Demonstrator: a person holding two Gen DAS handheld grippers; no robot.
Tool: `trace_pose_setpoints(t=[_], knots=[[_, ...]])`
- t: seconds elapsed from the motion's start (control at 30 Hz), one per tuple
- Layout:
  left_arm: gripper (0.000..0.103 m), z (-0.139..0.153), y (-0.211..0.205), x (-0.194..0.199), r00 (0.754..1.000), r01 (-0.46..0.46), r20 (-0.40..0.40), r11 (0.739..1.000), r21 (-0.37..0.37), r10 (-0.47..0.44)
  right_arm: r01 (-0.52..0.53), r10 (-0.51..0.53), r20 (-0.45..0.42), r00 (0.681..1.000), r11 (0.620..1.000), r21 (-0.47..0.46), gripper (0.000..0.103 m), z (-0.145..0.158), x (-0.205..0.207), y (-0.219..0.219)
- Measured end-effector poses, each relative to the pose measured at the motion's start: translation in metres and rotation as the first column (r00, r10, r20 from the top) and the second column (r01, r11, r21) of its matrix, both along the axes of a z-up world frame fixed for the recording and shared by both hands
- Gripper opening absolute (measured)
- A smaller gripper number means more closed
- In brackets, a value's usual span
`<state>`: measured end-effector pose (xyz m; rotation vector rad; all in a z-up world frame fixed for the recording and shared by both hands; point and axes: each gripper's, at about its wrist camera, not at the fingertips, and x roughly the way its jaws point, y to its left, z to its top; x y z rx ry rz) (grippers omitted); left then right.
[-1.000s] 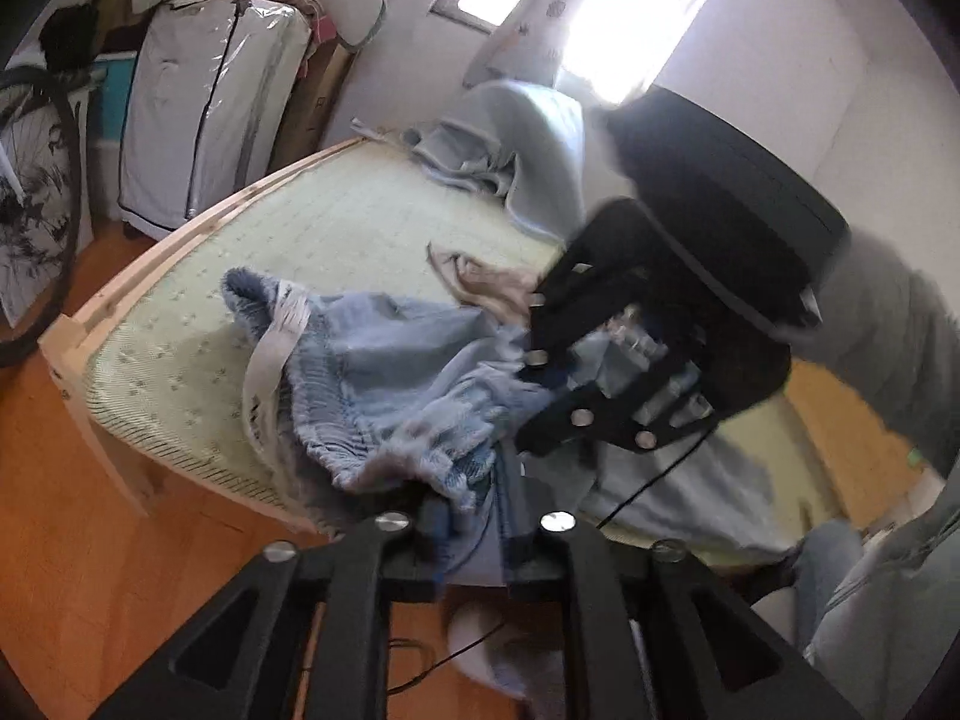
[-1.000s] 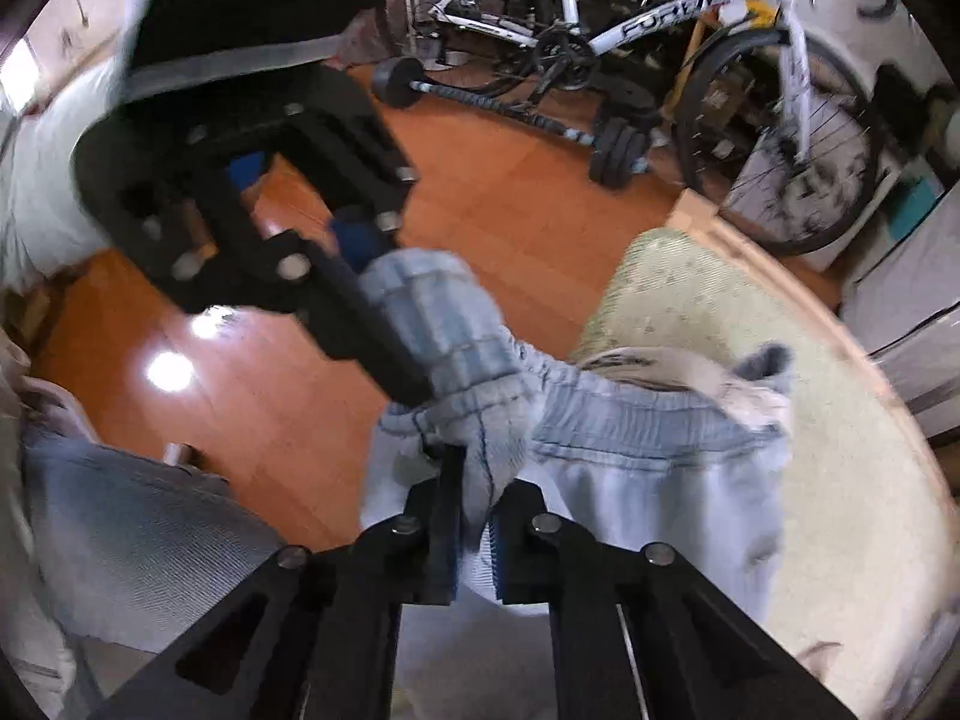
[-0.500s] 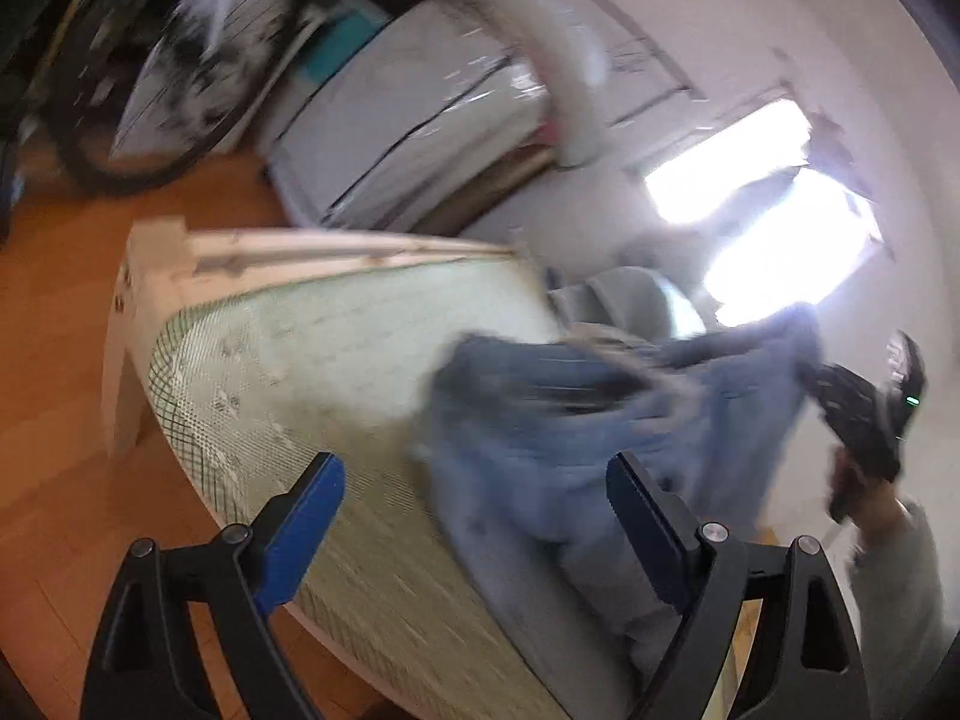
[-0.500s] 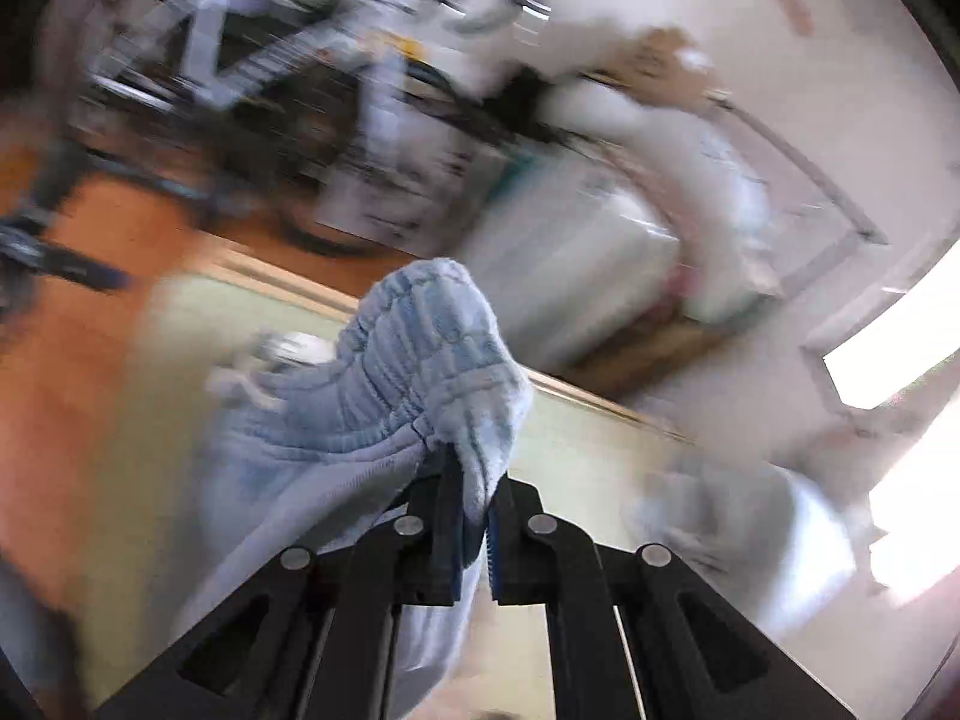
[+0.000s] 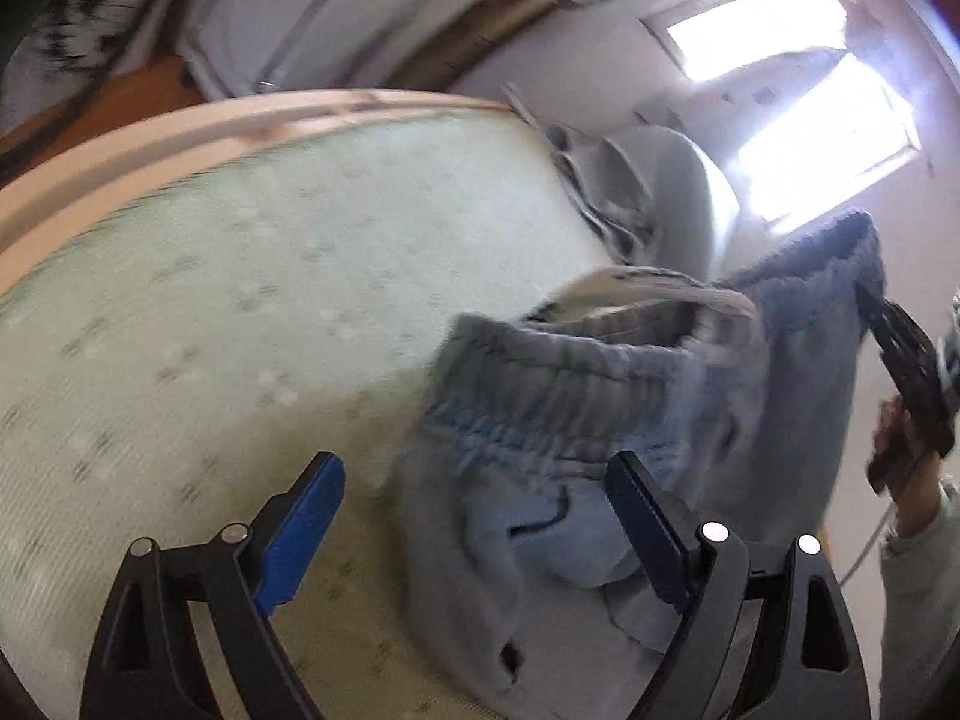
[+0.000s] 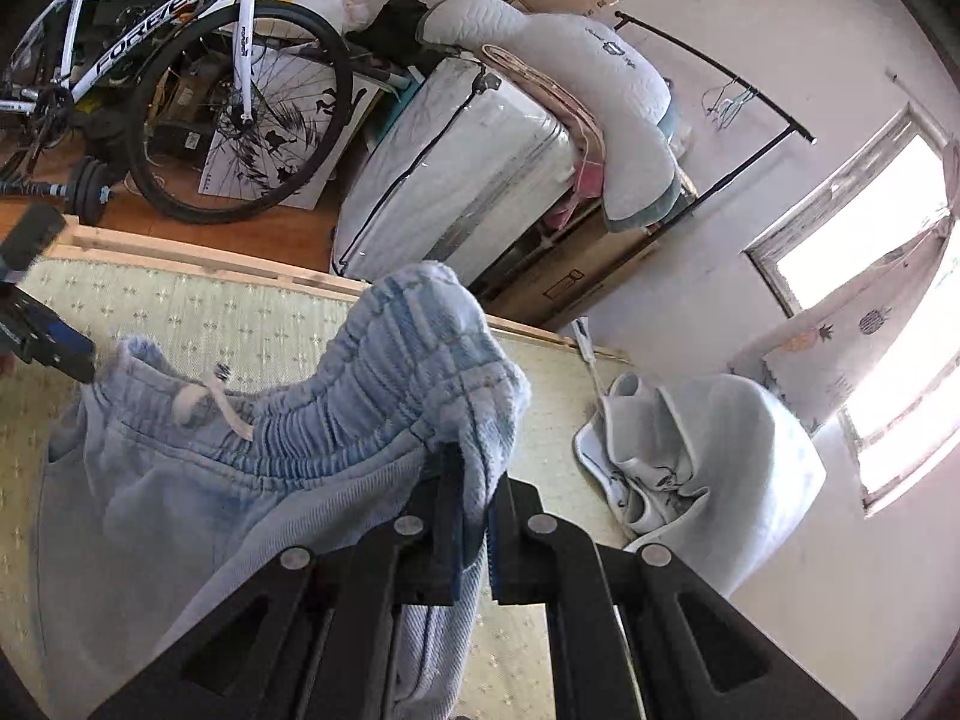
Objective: Fold clothes
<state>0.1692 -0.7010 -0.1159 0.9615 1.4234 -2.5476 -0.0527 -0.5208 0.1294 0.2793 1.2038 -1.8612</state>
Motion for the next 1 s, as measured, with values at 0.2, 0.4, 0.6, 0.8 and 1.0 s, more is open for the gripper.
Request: trace_pose_setpoints(t=[0.2, 0.4, 0.6, 0.8, 1.0], knots=[[0.091, -0.019, -0.022, -0.021, 0.995, 0.066, -0.081, 0.989, 0.129, -0.056, -0.022, 0.023, 0.052, 0.998, 1.000, -0.015, 0.003, -0.002, -0.009, 0.006], [0.063, -0.014, -0.014, -0.038, 1.000, -0.013, -0.004, 0.993, 0.119, 0.014, 0.002, 0.000, 0.094, 0.996, 1.000, -0.026, 0.003, -0.008, -0.019, 0.012], [0.023, 0.019, 0.013, -0.036, 0.994, -0.113, 0.012, 0.994, 0.000, 0.113, 0.055, -0.053, 0.121, 0.991, 0.998, -0.009, 0.004, -0.023, -0.033, 0.011], [0.017, 0.097, 0.050, 0.035, 0.942, -0.317, -0.115, 0.949, 0.002, 0.315, 0.088, -0.081, 0.149, 0.985, 0.995, -0.039, 0.003, -0.022, -0.041, 0.013], [0.019, 0.162, 0.118, 0.092, 0.870, -0.485, -0.171, 0.865, -0.129, 0.462, 0.051, -0.040, 0.139, 0.989, 0.996, -0.076, 0.004, -0.017, -0.024, 0.002]])
